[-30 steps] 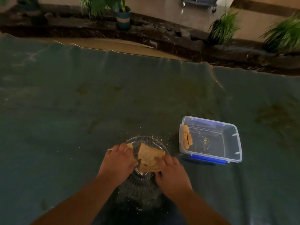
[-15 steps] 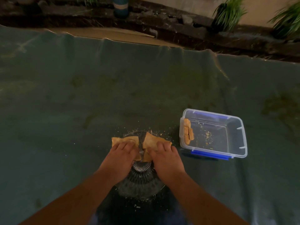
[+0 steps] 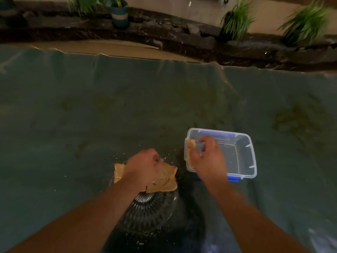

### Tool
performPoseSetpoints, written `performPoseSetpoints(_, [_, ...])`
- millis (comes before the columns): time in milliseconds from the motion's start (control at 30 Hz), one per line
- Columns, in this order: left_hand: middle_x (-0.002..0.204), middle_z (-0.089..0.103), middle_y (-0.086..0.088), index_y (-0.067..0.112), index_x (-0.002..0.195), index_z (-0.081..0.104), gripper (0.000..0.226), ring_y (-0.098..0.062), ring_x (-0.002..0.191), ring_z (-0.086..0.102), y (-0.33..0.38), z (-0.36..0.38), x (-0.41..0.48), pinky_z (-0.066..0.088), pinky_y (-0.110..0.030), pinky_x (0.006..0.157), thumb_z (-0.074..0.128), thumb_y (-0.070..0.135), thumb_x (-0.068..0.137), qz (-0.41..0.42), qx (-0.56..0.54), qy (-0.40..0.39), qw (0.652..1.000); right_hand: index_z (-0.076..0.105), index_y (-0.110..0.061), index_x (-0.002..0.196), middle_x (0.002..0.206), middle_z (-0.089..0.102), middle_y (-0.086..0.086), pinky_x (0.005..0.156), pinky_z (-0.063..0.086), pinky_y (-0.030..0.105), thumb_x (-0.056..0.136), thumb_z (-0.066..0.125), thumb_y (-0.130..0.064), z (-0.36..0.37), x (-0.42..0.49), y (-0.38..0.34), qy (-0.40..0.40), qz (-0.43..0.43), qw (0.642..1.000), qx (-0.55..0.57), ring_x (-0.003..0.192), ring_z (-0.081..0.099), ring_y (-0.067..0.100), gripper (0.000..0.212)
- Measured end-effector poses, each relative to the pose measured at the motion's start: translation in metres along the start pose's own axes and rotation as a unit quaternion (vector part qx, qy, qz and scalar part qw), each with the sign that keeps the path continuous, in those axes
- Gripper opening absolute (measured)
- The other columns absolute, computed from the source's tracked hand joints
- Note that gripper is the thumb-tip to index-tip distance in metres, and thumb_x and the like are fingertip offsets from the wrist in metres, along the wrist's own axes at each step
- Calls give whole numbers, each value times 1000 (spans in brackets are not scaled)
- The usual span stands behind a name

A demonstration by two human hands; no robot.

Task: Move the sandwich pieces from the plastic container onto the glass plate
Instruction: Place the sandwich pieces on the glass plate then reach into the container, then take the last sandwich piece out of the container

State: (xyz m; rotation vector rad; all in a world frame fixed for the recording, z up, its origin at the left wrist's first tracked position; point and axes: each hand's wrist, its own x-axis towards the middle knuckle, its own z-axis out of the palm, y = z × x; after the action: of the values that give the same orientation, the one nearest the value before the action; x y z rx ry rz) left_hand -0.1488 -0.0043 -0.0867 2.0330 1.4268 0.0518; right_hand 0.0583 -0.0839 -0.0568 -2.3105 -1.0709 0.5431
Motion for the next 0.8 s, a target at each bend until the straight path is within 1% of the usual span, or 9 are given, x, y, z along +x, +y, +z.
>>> performPoseSetpoints(100, [94, 68, 8, 33, 99, 62, 32, -16, 86, 64, 50, 3, 25, 49, -36, 71, 60, 64, 91, -54, -95, -29, 994, 48, -27, 140, 120, 63, 3, 70, 55, 31, 95, 65, -57, -9, 29, 7, -141, 179, 970, 82, 93, 65, 19, 56])
performPoseSetpoints(133, [95, 67, 8, 32, 102, 62, 36, -16, 88, 63, 64, 5, 32, 49, -37, 72, 60, 66, 90, -66, -116, -42, 990, 49, -25, 143, 122, 64, 5, 70, 56, 31, 94, 67, -57, -8, 34, 11, -183, 195, 959, 95, 92, 67, 19, 61])
performPoseSetpoints(200, [96, 65, 7, 29, 105, 62, 43, -16, 87, 63, 86, 12, 46, 50, -37, 73, 62, 69, 88, -87, -145, -67, 983, 52, -21, 143, 126, 69, 9, 86, 62, 42, 91, 73, -52, -2, 40, 20, -231, 199, 946, 113, 97, 72, 23, 64])
performPoseSetpoints(267, [93, 64, 6, 29, 102, 60, 46, -13, 81, 60, 102, 20, 55, 46, -35, 64, 64, 71, 85, -104, -158, -83, 978, 57, -20, 138, 121, 73, 11, 92, 62, 46, 91, 76, -47, 1, 44, 28, -250, 186, 943, 121, 97, 75, 24, 57])
performPoseSetpoints(367, [87, 61, 8, 28, 99, 57, 45, -12, 75, 58, 115, 27, 62, 39, -33, 55, 70, 69, 83, -118, -155, -87, 977, 68, -27, 107, 110, 77, 11, 87, 64, 48, 92, 77, -37, -1, 50, 34, -279, 163, 933, 156, 94, 77, 24, 21])
performPoseSetpoints(433, [87, 63, 6, 27, 98, 59, 39, -12, 75, 58, 119, 31, 65, 39, -33, 54, 72, 62, 86, -115, -124, -82, 982, 69, -26, 101, 106, 78, 11, 85, 65, 49, 93, 79, -31, -4, 53, 40, -290, 160, 926, 180, 93, 78, 24, 14])
performPoseSetpoints(600, [96, 70, -2, 23, 105, 67, 21, -21, 86, 66, 127, 33, 66, 46, -34, 62, 70, 40, 94, -115, -62, -59, 990, 69, -14, 124, 111, 76, 12, 88, 64, 49, 94, 76, -13, -14, 58, 54, -294, 171, 926, 165, 97, 77, 28, 30])
performPoseSetpoints(700, [88, 67, 1, 27, 93, 62, 13, -16, 75, 61, 129, 33, 60, 38, -31, 53, 70, 37, 92, -116, -101, -18, 988, 69, -20, 118, 101, 73, 4, 68, 63, 31, 98, 68, -18, -17, 58, 54, -246, 141, 957, 59, 86, 73, 20, 20])
performPoseSetpoints(800, [84, 66, 1, 28, 89, 58, 14, -15, 72, 61, 128, 28, 50, 38, -31, 53, 70, 36, 91, -105, -207, 22, 972, 66, -27, 100, 89, 70, -1, 74, 63, 36, 100, 63, -21, -20, 50, 48, -169, 128, 976, 48, 78, 70, 18, 7])
